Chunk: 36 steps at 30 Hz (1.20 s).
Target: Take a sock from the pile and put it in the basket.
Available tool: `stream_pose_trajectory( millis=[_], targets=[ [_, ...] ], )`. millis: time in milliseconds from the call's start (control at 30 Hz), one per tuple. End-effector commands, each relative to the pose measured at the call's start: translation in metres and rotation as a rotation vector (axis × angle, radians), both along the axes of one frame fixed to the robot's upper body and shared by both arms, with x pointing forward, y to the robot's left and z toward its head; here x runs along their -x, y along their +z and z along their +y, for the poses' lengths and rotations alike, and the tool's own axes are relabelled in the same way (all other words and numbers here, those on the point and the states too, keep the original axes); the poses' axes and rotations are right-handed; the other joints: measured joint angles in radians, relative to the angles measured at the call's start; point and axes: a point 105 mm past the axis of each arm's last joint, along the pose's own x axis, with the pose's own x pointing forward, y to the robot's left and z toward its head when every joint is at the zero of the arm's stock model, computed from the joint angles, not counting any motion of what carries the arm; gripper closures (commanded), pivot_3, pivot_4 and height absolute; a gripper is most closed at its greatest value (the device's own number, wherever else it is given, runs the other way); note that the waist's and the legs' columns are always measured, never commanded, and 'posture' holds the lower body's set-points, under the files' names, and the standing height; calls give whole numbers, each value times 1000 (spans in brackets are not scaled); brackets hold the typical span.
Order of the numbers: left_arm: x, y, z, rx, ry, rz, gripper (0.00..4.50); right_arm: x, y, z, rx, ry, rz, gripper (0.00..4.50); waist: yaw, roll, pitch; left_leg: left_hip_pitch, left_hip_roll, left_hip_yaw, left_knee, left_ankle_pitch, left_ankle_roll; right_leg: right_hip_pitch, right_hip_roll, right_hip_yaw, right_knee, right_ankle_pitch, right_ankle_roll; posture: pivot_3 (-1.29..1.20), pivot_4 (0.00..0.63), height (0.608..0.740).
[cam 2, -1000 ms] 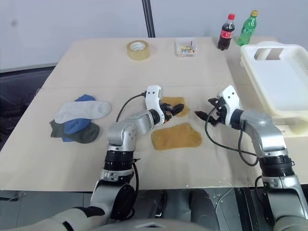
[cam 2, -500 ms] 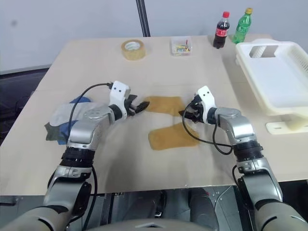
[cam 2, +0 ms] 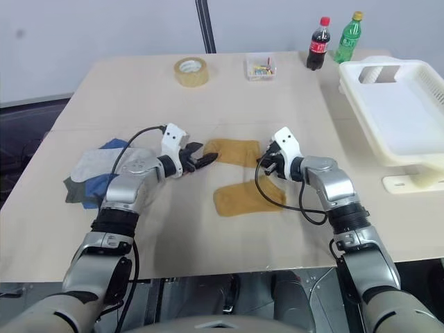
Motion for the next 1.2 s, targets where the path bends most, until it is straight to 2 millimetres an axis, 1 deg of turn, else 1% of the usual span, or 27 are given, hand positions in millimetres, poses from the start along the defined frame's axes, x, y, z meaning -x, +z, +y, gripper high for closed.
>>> stream_pose_trajectory(
  millis=[33, 67, 100, 233, 267, 333, 400, 533, 600, 633, 700, 767, 900, 933, 967, 1067, 1200],
  targets=[
    [-4, -7, 4, -52, 25, 21, 1408, 2, 1, 2, 12, 16, -22, 4500, 0, 0, 0, 0, 0, 0, 0, 0, 0, 0, 0, 0, 0, 0, 0, 0, 150, 739],
    [-4, -8, 6, -70, 27, 17, 1743, 2, 1, 2, 13, 15, -25, 4500, 0, 0, -1, 0, 0, 0, 0, 0, 0, 0, 0, 0, 0, 0, 0, 0, 150, 739],
    [-4, -8, 7, -82, 29, 14, 2202, 2, 1, 2, 14, 15, -27, 4500, 0, 0, -1, 0, 0, 0, 0, 0, 0, 0, 0, 0, 0, 0, 0, 0, 150, 739],
    [-3, -6, 11, -80, 46, 5, 4192, 2, 4, 1, 22, 15, -42, 4500, 0, -1, -2, 0, 0, 0, 0, 0, 0, 0, 0, 0, 0, 0, 0, 0, 150, 739],
    [-2, -4, 13, -79, 53, -3, 4451, 2, 6, 0, 21, 15, -54, 4500, -1, -1, -2, 0, 0, 0, 0, 0, 0, 0, 0, 0, 1, 0, 0, 0, 150, 739],
    [2, 5, 15, -83, 67, -21, 4451, 0, 12, -2, 14, 8, -82, 4500, -6, -1, -2, 0, 0, 0, 0, 0, 0, 0, 0, 0, 1, 0, 0, 0, 150, 739],
    [11, 23, 10, -31, 76, -38, 4451, 2, 19, -4, 12, 10, -110, 4500, -14, -1, -2, 0, 0, 0, 0, 0, 0, 0, 0, 0, 1, 0, 0, 0, 150, 739],
    [48, 57, -14, 103, 4, -43, 4451, 14, 47, -5, -11, 50, -158, 4500, -19, -1, -1, -3, 0, 0, 0, 0, 0, -2, -1, -2, 0, 0, 0, 0, 150, 739],
    [69, 68, -26, 186, -24, -30, 4451, 23, 60, -9, -6, 67, -171, 4500, -19, -1, -1, -3, 0, 0, 0, 0, 0, -3, -2, -2, 0, 0, 0, 0, 150, 739],
    [81, 69, -31, 218, -35, -16, 4451, 28, 65, -12, 3, 72, -174, 4500, -18, -1, -1, -3, 0, 0, 0, 0, 0, -2, -2, -2, 0, 0, 0, 0, 150, 739],
    [101, 64, -39, 216, -51, 6, 4451, 36, 71, -18, 25, 75, -170, 4500, -16, -1, -1, -2, 0, 0, 0, 0, 0, -1, -2, -2, 0, 0, 0, 0, 150, 739],
    [114, 59, -44, 240, -32, 38, 4451, 46, 72, -26, 47, 83, -136, 4500, -16, -1, -1, -1, 0, 0, 0, 0, 0, -1, -1, -2, 0, 0, 0, 0, 150, 739],
    [134, 40, -45, 239, 38, 103, 4451, 67, 61, -43, 131, 95, -41, 4500, -5, -1, -2, -1, 0, 0, 0, 0, 0, 0, -2, -3, 0, 0, 0, 0, 150, 739],
    [139, 34, -45, 208, 44, 114, 4451, 71, 59, -46, 140, 101, -25, 4500, -3, -1, -2, -1, 0, 0, 0, 0, 0, 0, -2, -2, 0, 0, 0, 0, 150, 739],
    [143, 31, -45, 202, 49, 120, 4451, 76, 57, -47, 146, 106, -3, 4500, -1, -1, -1, -1, 0, 1, 0, 0, 0, 0, -2, -2, 0, 0, 0, 0, 150, 739],
    [147, 30, -45, 215, 64, 106, 4451, 87, 54, -50, 165, 120, 37, 4500, 10, -2, -1, 0, 0, 1, 0, 0, 0, 0, -2, -2, 0, 0, 0, 0, 150, 739],
    [155, 23, -47, 217, 59, 132, 4451, 93, 53, -53, 197, 128, 53, 4500, 17, -2, -1, 0, 0, 1, 0, 0, 0, 1, -2, -2, 0, 0, 0, 0, 150, 739]
  ],
)
